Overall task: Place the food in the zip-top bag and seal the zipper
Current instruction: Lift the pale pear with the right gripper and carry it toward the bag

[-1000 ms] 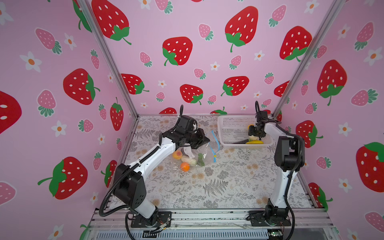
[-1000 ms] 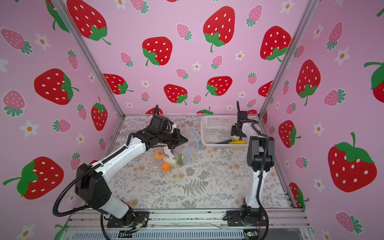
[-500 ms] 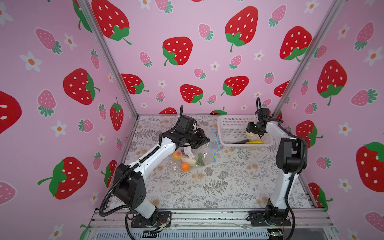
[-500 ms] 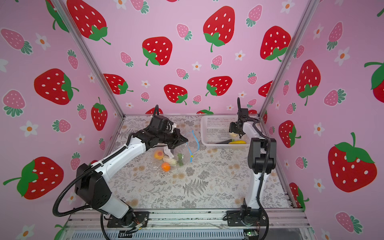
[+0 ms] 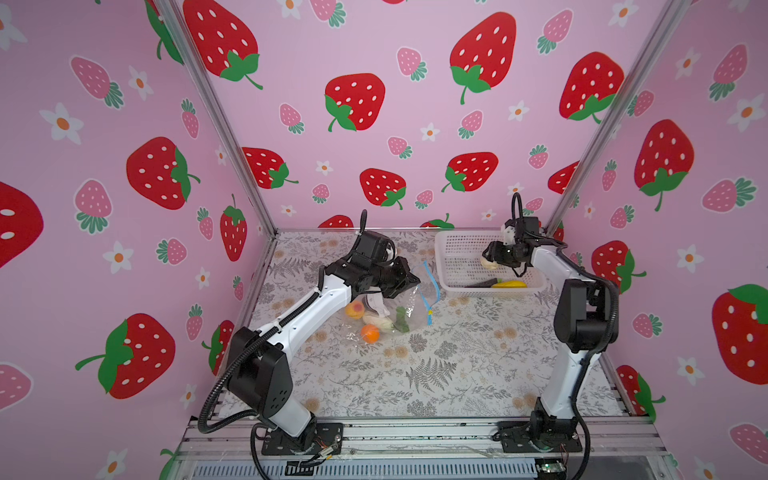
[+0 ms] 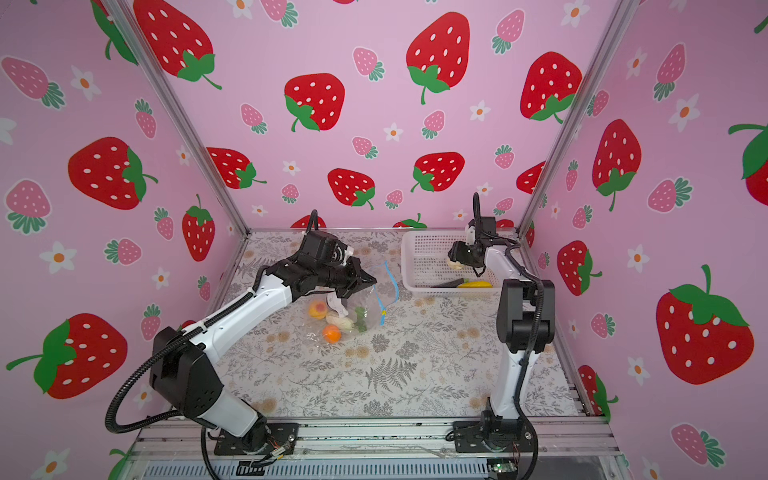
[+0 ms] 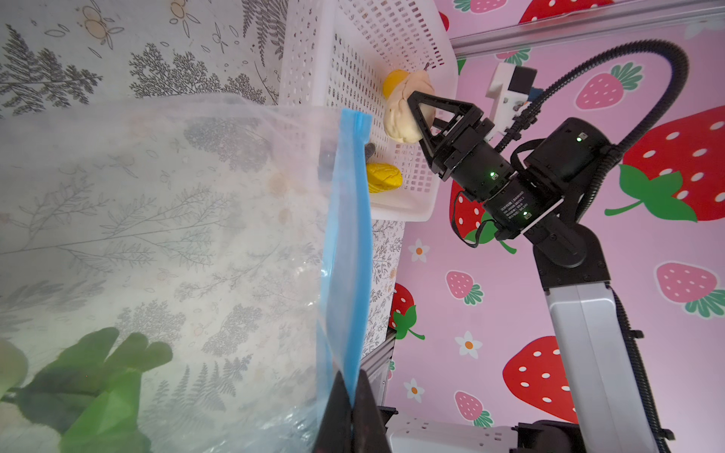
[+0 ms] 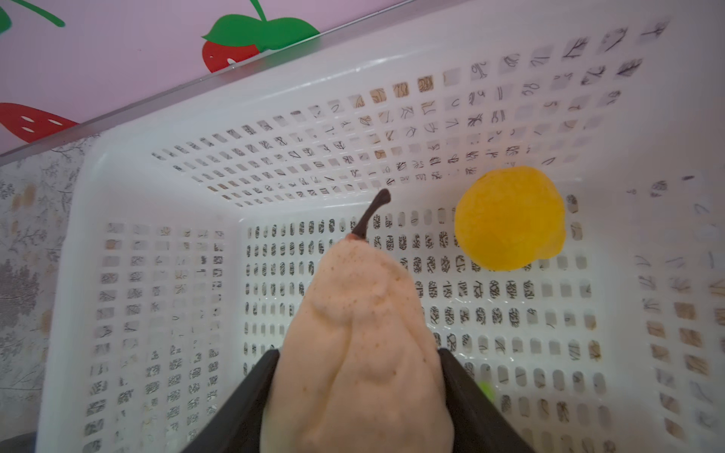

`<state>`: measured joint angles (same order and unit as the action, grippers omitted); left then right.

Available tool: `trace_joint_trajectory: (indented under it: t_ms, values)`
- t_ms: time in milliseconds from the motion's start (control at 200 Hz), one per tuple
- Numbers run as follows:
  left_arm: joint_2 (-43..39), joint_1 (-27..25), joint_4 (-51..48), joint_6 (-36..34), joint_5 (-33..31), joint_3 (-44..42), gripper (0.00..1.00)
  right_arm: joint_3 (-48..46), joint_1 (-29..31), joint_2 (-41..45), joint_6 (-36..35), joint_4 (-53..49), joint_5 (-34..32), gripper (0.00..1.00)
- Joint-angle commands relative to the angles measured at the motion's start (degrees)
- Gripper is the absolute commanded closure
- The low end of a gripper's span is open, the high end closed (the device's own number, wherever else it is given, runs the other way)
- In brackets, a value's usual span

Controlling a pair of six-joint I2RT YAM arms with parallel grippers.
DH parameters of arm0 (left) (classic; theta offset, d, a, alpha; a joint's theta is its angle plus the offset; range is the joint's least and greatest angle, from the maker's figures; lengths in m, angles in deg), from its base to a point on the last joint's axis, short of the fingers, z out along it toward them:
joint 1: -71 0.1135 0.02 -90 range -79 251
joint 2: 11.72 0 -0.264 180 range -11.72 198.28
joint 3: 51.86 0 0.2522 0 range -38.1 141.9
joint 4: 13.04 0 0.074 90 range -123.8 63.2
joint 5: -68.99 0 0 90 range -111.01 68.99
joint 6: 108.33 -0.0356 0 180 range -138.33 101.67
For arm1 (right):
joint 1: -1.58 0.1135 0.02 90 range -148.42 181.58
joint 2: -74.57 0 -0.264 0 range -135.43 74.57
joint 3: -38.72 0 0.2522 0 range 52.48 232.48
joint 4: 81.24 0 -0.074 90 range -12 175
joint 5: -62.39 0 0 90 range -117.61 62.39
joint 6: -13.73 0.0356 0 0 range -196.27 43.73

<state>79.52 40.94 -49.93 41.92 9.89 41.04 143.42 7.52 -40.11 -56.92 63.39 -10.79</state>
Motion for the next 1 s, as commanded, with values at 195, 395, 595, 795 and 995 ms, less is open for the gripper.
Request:
trace_joint_trajectory:
  t_ms: [195, 395, 595, 795, 995]
  values:
    - [-0.82, -0.35, 0.11, 0.13, 0.39, 1.63, 1.00, -4.71, 1.73, 4.95, 4.85, 6.75, 7.82, 0.39]
    - [-1.08, -0.28, 0.10, 0.23, 0.20, 1.55, 1.00, -6.62, 5.62, 8.86, 5.08, 7.27, 8.34, 0.39]
    - [-1.17, -0.45, 0.08, 0.31, -0.24, 1.53, 1.00, -9.03, 9.44, 13.16, 5.14, 6.84, 8.13, 0.39]
    - [-0.97, -0.50, -0.15, 0.32, -0.22, 1.94, 1.00, -11.14, 12.74, 16.80, 6.52, 7.32, 12.53, 0.39]
    - [-0.69, -0.50, -0.18, 0.31, -0.26, 2.17, 1.00, -13.60, 15.75, 20.66, 8.27, 8.67, 17.29, 0.39]
